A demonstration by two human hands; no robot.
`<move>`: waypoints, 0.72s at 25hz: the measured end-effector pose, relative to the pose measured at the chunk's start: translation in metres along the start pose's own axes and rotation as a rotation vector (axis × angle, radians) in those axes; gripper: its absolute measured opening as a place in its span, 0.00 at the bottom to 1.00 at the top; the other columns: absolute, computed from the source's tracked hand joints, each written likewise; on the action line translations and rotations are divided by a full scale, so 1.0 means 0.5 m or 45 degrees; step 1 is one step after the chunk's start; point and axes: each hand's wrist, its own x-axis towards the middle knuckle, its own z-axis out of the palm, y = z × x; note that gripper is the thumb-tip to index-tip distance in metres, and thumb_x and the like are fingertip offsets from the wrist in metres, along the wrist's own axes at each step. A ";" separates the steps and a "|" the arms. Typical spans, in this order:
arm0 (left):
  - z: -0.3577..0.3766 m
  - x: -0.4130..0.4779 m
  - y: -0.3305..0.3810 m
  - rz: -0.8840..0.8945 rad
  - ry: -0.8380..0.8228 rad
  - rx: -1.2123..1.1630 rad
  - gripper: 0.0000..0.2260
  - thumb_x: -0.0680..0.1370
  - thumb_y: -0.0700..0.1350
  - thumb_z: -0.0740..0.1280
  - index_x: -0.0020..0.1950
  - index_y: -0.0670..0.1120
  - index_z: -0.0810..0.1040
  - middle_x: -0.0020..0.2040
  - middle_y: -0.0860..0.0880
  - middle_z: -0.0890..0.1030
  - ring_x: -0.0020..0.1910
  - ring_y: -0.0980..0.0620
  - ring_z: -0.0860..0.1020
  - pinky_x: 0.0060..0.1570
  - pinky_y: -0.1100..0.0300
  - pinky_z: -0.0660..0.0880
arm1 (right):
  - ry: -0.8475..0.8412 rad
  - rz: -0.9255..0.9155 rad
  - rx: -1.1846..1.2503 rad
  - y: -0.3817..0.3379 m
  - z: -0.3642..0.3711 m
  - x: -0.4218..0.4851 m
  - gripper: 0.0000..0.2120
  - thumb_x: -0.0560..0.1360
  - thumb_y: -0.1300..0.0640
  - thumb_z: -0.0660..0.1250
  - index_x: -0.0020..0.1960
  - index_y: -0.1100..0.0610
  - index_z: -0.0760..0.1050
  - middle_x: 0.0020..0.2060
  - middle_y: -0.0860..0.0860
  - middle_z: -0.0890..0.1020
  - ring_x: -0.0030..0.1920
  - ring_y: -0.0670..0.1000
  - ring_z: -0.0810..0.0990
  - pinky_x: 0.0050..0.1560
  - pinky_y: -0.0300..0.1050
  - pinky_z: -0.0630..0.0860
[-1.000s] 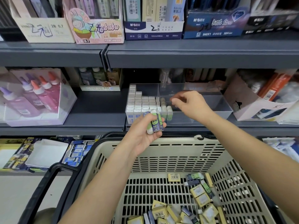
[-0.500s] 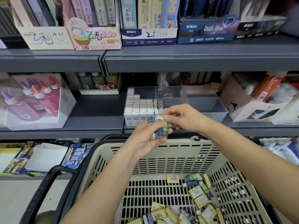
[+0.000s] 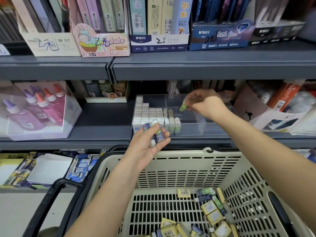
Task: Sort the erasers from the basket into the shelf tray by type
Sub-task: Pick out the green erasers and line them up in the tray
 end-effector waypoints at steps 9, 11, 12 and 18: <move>-0.005 0.006 -0.004 -0.054 -0.020 0.002 0.11 0.77 0.36 0.64 0.59 0.35 0.72 0.41 0.41 0.82 0.39 0.46 0.83 0.34 0.56 0.80 | -0.323 -0.028 -0.278 0.050 0.053 0.014 0.02 0.75 0.56 0.66 0.43 0.51 0.76 0.45 0.53 0.82 0.41 0.49 0.82 0.48 0.47 0.80; -0.001 0.008 -0.005 -0.059 -0.033 0.019 0.11 0.77 0.35 0.63 0.58 0.36 0.72 0.41 0.41 0.82 0.40 0.46 0.83 0.34 0.56 0.80 | -0.357 -0.082 -0.503 0.056 0.056 0.013 0.07 0.77 0.55 0.62 0.52 0.53 0.77 0.51 0.52 0.81 0.49 0.52 0.81 0.52 0.44 0.77; 0.000 0.008 -0.005 -0.061 -0.041 0.026 0.10 0.77 0.35 0.63 0.58 0.36 0.72 0.41 0.41 0.83 0.40 0.46 0.83 0.34 0.56 0.80 | -0.366 -0.111 -0.604 0.056 0.057 0.013 0.10 0.78 0.55 0.60 0.57 0.54 0.77 0.54 0.52 0.80 0.52 0.52 0.79 0.53 0.42 0.74; 0.008 0.009 -0.008 -0.034 -0.079 0.103 0.07 0.76 0.33 0.63 0.53 0.39 0.74 0.43 0.42 0.82 0.41 0.48 0.83 0.36 0.55 0.80 | -0.345 -0.243 -0.785 0.036 0.043 -0.005 0.14 0.79 0.56 0.57 0.61 0.53 0.75 0.59 0.51 0.79 0.58 0.52 0.76 0.55 0.40 0.69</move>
